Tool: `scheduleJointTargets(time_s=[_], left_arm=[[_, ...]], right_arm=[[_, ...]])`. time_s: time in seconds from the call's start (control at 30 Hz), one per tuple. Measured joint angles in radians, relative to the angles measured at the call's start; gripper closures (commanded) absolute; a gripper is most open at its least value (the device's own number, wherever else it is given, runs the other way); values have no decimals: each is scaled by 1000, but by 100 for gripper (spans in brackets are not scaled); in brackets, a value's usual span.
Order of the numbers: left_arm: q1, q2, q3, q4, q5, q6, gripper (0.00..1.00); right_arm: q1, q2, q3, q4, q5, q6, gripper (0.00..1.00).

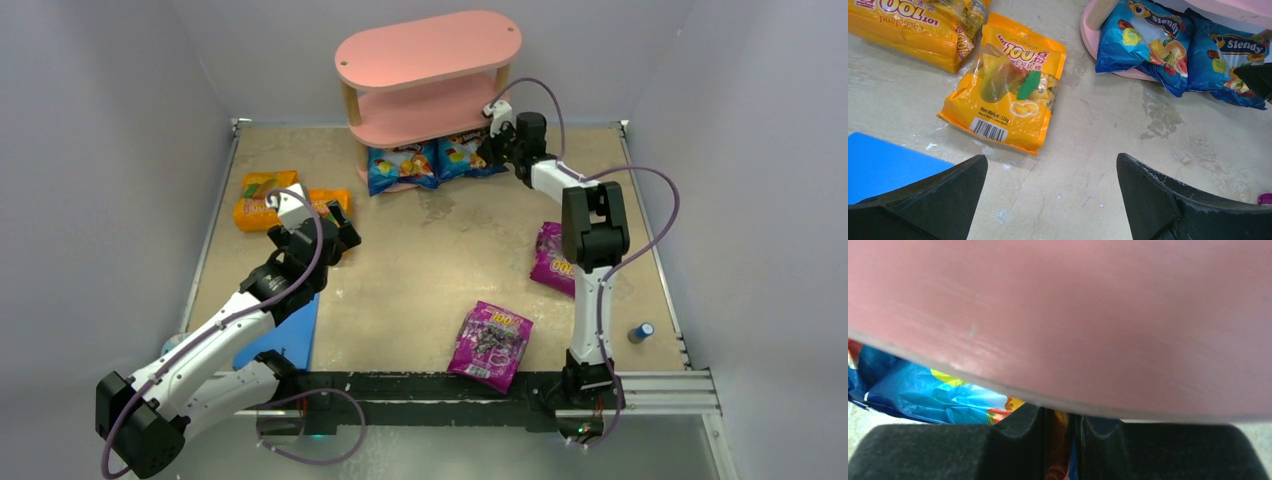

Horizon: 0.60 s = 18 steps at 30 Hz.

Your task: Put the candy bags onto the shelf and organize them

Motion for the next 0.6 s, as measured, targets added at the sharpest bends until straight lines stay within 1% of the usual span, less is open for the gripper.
scheduleJointTargets(time_s=[0.07, 0.1, 0.2, 0.3, 0.6], left_arm=[[0, 0, 0, 0, -2, 0, 2], [0, 0, 0, -1, -3, 0, 1], [0, 0, 0, -3, -7, 0, 1], [0, 0, 0, -6, -7, 0, 2], [0, 12, 0, -5, -7, 0, 2]], right_arm=[[-11, 41, 52, 6, -34, -12, 84], [-15, 56, 71, 7, -47, -13, 84], [-27, 97, 123, 9, -84, -15, 84], [-31, 100, 118, 27, -101, -30, 87], [-39, -7, -167, 301, -188, -167, 86]])
